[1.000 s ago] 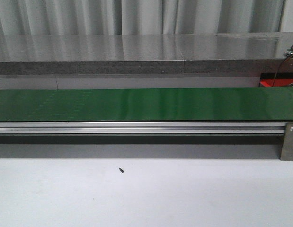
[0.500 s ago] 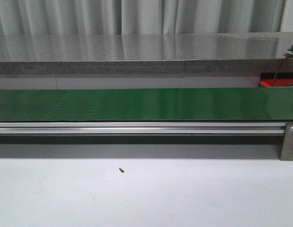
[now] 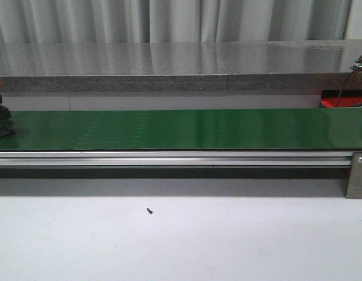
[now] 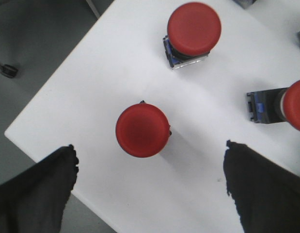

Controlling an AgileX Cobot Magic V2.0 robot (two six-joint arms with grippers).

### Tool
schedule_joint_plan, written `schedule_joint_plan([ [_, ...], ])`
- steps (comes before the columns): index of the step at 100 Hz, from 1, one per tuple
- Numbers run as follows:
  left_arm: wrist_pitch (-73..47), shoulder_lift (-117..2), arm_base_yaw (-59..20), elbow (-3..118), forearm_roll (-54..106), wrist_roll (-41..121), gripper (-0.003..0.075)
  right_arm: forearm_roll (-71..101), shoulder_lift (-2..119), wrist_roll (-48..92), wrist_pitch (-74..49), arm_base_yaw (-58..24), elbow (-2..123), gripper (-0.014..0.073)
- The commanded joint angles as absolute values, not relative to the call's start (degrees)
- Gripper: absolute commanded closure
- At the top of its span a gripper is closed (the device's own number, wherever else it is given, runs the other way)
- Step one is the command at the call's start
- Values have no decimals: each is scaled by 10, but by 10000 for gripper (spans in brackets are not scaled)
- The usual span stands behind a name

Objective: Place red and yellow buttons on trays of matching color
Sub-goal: 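Move the left gripper down to a second red-capped button, then grasp the second red button with the left gripper, carry to belt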

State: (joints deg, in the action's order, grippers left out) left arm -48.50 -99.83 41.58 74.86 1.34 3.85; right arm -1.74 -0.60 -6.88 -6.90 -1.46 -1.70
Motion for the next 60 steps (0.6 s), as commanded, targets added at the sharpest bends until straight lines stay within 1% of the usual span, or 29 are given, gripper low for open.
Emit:
schedule_joint_plan([
  [1,-459,-994,414,763,20,31,120,-22,-17,-67,-21,-15,-6,662],
  [35,-436,-1060,394,763,18,32,120,-22,-17,-67,-21,-15,-6,662],
  [53,-413,-1069,394,763,15,32,121,-22,-17,-67,-21,-15,-6,662],
  [60,-409,-1070,394,763,15,32,137,-22,-17,-67,-21,-15,-6,662],
])
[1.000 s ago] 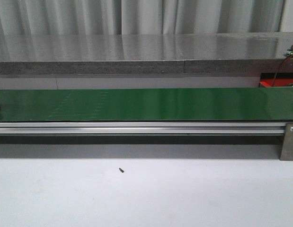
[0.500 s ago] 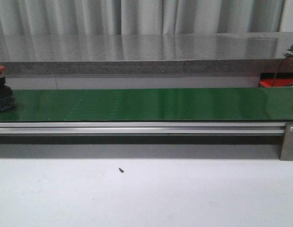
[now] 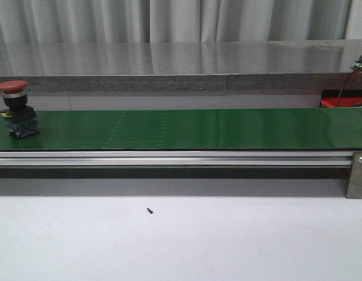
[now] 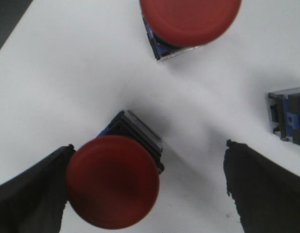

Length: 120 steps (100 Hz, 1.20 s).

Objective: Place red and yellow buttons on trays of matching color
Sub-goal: 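Grasp the second red button with the left gripper, carry to belt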

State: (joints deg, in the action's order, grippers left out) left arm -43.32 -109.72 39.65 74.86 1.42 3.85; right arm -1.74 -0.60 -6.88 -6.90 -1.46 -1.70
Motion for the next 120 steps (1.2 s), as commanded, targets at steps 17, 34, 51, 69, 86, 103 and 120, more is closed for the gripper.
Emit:
schedule_joint_plan([
  [17,-402,-1070,394,763,15,32,216,-22,-17,-67,-21,-15,-6,662],
  [34,-399,-1070,394,763,15,32,299,-22,-17,-67,-21,-15,-6,662],
  [51,-399,-1070,394,763,15,32,416,-22,-17,-67,-21,-15,-6,662],
  [69,-407,-1067,394,763,15,31,517,-22,-17,-67,-21,-15,-6,662],
  [86,-420,-1032,394,763,15,31,574,-22,-17,-67,-21,-15,-6,662],
  [103,-459,-964,387,764,34,39,574,-22,-17,-67,-21,-15,-6,662],
  [120,-478,-892,338,764,47,56,575,-22,-17,-67,-21,-15,-6,662],
])
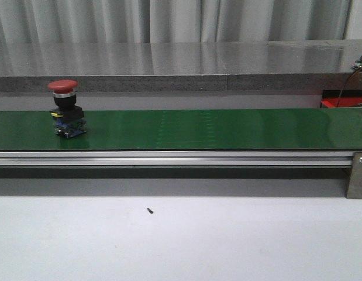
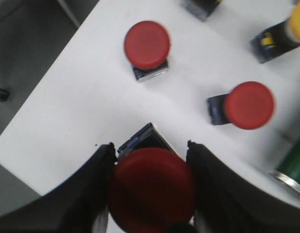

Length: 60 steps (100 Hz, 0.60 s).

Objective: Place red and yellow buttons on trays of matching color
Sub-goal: 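Grasp the second red button with the left gripper, carry to belt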

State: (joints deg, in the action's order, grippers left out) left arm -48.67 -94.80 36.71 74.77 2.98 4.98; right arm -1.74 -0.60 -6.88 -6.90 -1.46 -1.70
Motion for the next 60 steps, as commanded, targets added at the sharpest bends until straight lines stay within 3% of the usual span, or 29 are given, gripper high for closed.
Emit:
schedule_joint_plan([
  [1,-478,-890,335,764,47,56,575,-22,-17,-67,-21,-15,-6,662],
  [34,-501,-874,185,789,56,84,575,-22,-17,-67,-21,-15,-6,662],
  [60,-494,-912,128,789,56,84,575,-22,-17,-67,-20,-15,-6,662],
])
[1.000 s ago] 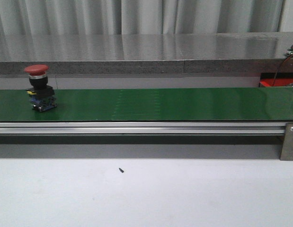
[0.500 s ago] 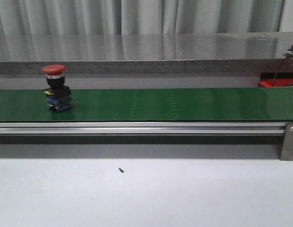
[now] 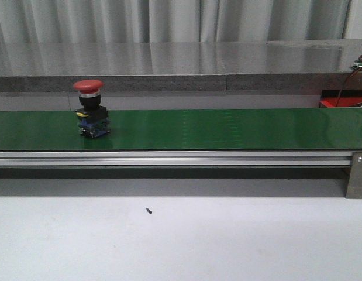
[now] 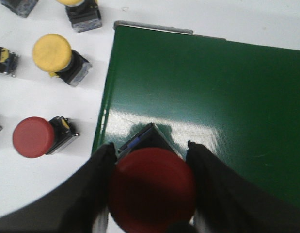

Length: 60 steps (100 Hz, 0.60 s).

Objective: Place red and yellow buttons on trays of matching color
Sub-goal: 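Grasp the second red button with the left gripper, carry to belt, then release the red button on the belt and raise the left gripper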

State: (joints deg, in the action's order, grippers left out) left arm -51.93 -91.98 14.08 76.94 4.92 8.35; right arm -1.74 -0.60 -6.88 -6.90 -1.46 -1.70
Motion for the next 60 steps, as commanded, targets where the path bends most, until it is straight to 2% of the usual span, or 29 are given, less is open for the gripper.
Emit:
schedule_joint_plan([
  [1,-494,-914,126,789,56,85,575,-22,-17,-67,-20,-15,-6,662],
  [41,-470,-968,113,791,56,85,560,-22,-17,-67,-20,-15,-6,662],
  [50,-471,-970,113,791,56,88,493,-22,-17,-67,-20,-15,-6,662],
  [60,-470,-970,113,792,64,104,344,-22,-17,-67,-20,-15,-6,662],
])
